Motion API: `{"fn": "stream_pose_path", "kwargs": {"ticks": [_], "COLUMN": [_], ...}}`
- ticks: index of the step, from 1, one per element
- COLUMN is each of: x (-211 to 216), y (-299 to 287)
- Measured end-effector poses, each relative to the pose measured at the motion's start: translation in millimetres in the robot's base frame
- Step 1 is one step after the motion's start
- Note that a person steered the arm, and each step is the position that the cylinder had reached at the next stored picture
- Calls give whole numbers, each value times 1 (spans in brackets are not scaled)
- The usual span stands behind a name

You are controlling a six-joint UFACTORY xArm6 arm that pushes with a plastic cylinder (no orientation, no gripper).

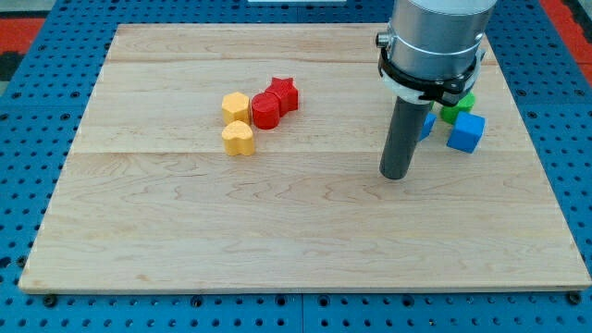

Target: Move your arm towards blue triangle

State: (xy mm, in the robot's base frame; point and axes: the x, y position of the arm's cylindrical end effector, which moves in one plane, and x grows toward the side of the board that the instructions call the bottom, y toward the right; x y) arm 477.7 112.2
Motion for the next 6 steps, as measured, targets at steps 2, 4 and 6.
{"fn": "stream_pose_path", "kwargs": {"ticks": [2, 4, 6], "x": [3, -21, -14], "y": [-1, -22, 10]}}
